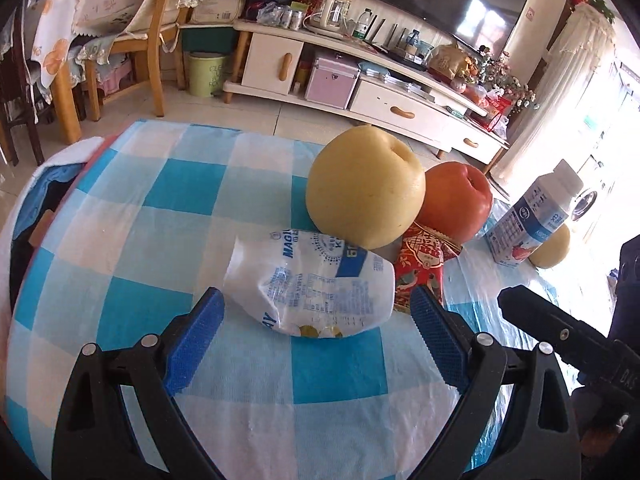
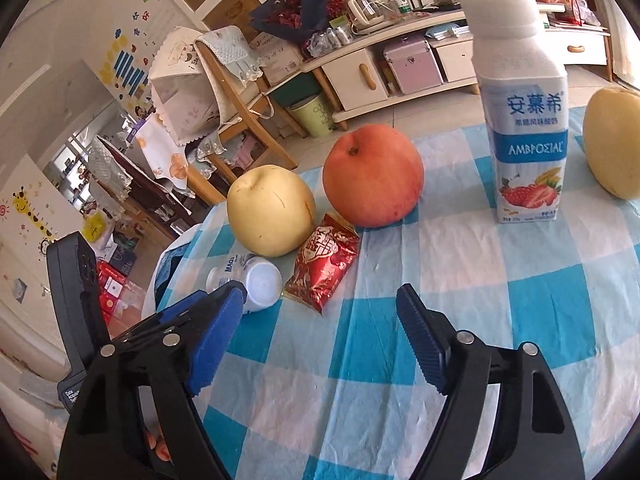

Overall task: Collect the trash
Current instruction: 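Grasp the white plastic bag with the left tool while the right tool grasps the small red candy packet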

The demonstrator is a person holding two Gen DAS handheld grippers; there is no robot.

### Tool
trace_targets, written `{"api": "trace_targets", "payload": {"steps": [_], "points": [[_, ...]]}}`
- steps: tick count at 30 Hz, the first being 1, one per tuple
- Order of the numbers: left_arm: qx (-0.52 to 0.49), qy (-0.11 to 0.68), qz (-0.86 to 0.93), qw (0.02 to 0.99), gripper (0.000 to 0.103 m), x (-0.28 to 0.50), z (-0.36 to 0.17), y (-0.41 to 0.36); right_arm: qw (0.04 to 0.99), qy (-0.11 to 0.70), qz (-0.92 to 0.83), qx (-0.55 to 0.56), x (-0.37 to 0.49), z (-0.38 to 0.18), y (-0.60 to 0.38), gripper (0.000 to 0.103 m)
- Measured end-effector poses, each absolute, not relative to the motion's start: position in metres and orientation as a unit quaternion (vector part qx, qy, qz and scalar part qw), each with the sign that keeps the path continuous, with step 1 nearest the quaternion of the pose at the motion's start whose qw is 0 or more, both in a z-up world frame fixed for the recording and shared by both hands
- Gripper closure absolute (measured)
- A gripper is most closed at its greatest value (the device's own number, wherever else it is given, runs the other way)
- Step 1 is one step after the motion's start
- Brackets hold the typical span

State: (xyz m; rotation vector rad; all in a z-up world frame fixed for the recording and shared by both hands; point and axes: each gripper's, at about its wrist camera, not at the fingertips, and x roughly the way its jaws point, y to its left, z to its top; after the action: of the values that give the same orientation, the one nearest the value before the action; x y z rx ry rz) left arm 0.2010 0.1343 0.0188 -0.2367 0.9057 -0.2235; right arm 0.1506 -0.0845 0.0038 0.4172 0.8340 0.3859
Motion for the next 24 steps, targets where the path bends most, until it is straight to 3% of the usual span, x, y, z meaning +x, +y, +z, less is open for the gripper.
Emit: {"api": "trace_targets", "payload": {"steps": [2, 14, 20, 24], "points": [[-0.134, 0.442, -0.117, 0.879, 0.008, 0.208, 0.014, 0.140, 0.873, 0.406, 0.182, 0.198, 0.159, 0.002, -0.081, 0.036], [-0.103, 0.455, -0.208, 0.860, 0.008, 0.228, 0.009, 0.137, 0.865, 0.413, 0.189, 0.215, 0.190, -0.010, -0.076, 0.036], [-0.022, 0.439, -0.255, 0.861, 0.005, 0.223, 0.005, 0.125, 0.875, 0.414, 0.198, 0.156, 0.195, -0.008, -0.056, 0.036], [-0.023, 0.436, -0.277, 0.856, 0.005, 0.223, 0.005, 0.123, 0.873, 0.421, 0.194, 0.148, 0.204, -0.014, -0.048, 0.036]]}}
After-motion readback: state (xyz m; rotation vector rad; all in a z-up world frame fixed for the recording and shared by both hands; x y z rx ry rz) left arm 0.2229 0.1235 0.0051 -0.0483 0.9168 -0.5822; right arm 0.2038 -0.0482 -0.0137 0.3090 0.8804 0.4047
